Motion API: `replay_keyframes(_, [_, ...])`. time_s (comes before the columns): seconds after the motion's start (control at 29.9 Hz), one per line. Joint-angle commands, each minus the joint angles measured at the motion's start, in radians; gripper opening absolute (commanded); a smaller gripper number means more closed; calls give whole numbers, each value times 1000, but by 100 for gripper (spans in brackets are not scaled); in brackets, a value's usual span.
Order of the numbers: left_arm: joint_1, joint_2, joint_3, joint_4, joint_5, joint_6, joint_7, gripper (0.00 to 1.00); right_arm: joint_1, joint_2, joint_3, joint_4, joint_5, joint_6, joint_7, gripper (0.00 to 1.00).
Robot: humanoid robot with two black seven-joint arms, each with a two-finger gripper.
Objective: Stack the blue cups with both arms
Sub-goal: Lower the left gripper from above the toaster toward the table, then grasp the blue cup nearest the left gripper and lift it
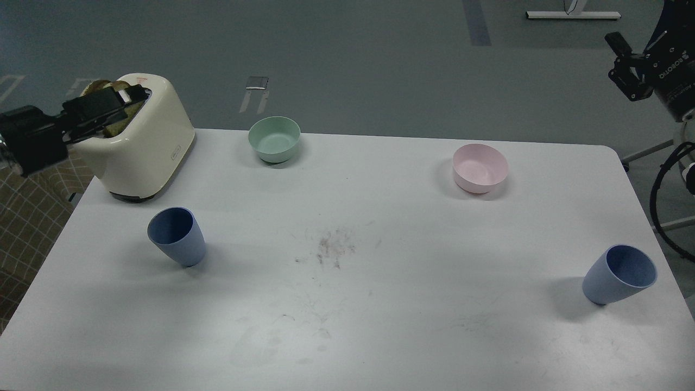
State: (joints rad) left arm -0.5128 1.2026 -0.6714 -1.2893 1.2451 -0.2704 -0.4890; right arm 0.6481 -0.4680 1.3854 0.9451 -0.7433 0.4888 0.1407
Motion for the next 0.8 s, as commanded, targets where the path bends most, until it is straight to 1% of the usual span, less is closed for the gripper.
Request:
replay_keyframes(0.0, [14, 25, 42, -31, 236, 33, 0, 97, -16, 0, 1, 0, 1, 0, 19, 100])
replay_keyframes(0.1, [19, 15, 90, -30, 376, 72, 0, 96, -28, -1, 15, 0, 2, 0, 33, 100])
replay_keyframes(0.17, [20, 8, 122, -27, 474, 100, 0, 92, -33, -4, 36, 0, 2, 0, 33, 100])
replay_keyframes(0.3, [19, -20, 139, -22, 520, 105, 0, 87, -45, -6, 53, 0, 2, 0, 33, 100])
replay_keyframes(0.5, [16, -98, 182, 18, 609, 108, 0, 81, -48, -9, 55, 0, 2, 0, 33, 100])
replay_keyframes(0.57, [17, -118, 185, 25, 634, 108, 0, 77, -50, -9, 55, -3, 2, 0, 33, 100])
replay_keyframes(0.7, [17, -126, 187, 56, 637, 108, 0, 52, -51, -9, 55, -3, 2, 0, 33, 100])
replay_keyframes(0.74, [17, -133, 187, 71, 639, 108, 0, 42, -53, -9, 55, -5, 2, 0, 33, 100])
replay_keyframes(0.77, [17, -138, 187, 80, 639, 108, 0, 38, -53, -9, 55, -5, 2, 0, 33, 100])
